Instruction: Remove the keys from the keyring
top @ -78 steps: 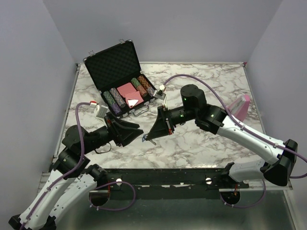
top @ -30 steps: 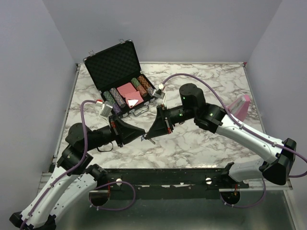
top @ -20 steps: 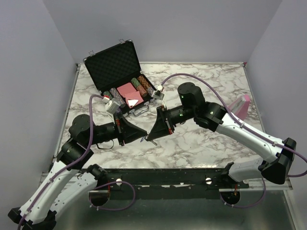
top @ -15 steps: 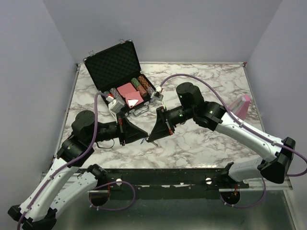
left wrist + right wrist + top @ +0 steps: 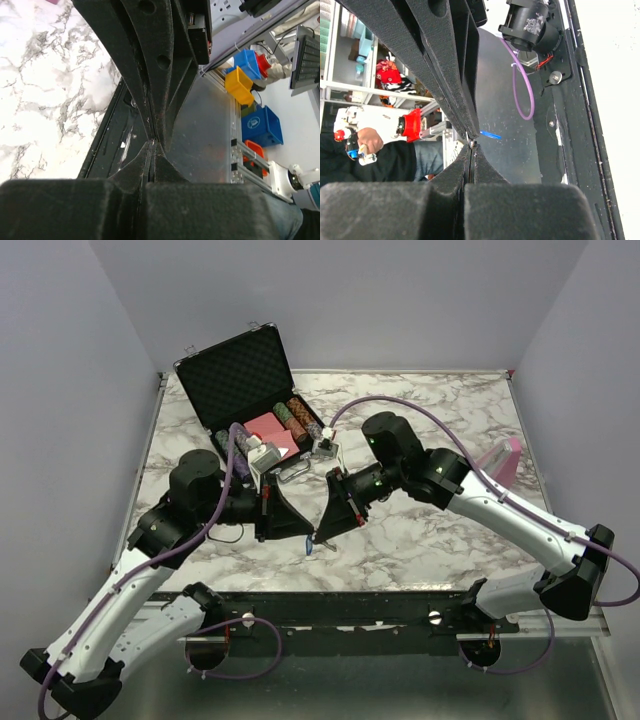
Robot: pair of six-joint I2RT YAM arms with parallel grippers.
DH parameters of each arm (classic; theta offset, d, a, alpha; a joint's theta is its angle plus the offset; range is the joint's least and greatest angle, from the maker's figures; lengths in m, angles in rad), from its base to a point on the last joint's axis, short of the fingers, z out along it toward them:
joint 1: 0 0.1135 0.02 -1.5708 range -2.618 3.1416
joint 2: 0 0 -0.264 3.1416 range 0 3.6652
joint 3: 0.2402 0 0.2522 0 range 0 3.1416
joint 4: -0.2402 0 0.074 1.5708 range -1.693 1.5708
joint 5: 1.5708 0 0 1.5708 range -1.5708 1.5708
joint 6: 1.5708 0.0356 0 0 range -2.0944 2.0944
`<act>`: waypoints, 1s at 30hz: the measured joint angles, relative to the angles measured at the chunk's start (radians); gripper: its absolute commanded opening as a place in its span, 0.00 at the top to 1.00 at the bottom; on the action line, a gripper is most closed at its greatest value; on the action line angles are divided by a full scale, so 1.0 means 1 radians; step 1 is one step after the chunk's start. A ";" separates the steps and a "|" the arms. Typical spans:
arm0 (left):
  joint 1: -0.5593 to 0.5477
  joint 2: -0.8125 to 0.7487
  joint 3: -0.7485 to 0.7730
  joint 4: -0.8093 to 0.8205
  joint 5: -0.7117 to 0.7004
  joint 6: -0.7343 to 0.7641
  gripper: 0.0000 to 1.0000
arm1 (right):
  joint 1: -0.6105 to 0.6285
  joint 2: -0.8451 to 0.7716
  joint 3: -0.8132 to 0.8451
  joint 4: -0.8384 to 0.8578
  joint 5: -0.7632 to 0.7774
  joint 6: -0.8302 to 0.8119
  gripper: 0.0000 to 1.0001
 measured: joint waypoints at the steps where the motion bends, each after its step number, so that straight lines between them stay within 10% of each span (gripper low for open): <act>1: 0.000 0.007 0.001 -0.003 0.011 0.005 1.00 | 0.000 0.001 0.001 -0.009 -0.001 -0.006 0.99; 18: 0.000 0.129 0.085 -0.130 0.148 0.114 0.98 | 0.005 0.023 0.027 -0.097 -0.034 -0.077 0.99; 24: 0.000 0.137 0.097 -0.154 0.122 0.117 0.48 | 0.006 0.023 0.027 -0.088 -0.034 -0.079 0.99; 30: 0.000 0.127 0.116 -0.193 0.006 0.105 0.35 | 0.008 -0.004 0.007 -0.039 -0.040 -0.053 0.99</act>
